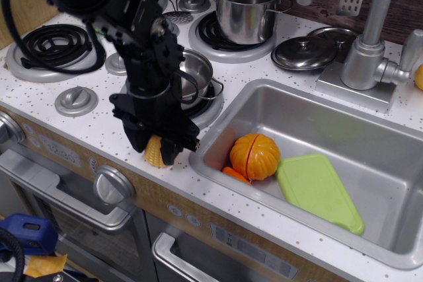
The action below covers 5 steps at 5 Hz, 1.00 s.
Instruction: Put corn in pan which is on stove
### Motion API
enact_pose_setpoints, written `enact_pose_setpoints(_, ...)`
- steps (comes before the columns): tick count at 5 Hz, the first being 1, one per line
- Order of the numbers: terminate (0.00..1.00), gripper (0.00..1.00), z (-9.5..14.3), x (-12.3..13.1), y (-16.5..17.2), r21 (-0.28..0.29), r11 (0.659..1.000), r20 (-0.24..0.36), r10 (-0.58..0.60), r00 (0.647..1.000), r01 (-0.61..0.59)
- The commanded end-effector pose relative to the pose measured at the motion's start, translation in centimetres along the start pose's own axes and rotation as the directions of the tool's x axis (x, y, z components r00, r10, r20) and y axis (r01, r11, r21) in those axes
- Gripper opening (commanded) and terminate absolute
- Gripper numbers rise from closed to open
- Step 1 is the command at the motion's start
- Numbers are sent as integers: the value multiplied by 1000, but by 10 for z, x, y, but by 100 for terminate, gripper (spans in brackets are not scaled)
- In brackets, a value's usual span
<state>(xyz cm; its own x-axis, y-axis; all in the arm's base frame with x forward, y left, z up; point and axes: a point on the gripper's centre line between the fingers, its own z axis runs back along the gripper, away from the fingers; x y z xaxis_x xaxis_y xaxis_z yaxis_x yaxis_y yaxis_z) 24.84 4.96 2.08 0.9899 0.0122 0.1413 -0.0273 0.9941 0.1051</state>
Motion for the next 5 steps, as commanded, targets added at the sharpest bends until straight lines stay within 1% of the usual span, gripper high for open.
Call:
enact_pose_setpoints(1,0,0,44,26,12,70,996,18,-62,998,61)
enact_pose_setpoints(2,0,0,58,39,18,104,988,21,-113,993,110)
enact_pose_setpoints(3,0,0,67,59,31,97,977,17,-193,981,190)
enact_pose_setpoints(4,0,0,64,74,44,56,966,22,-255,967,253)
enact_pose_setpoints(5,0,0,49,82,55,17,950,69,-312,948,312)
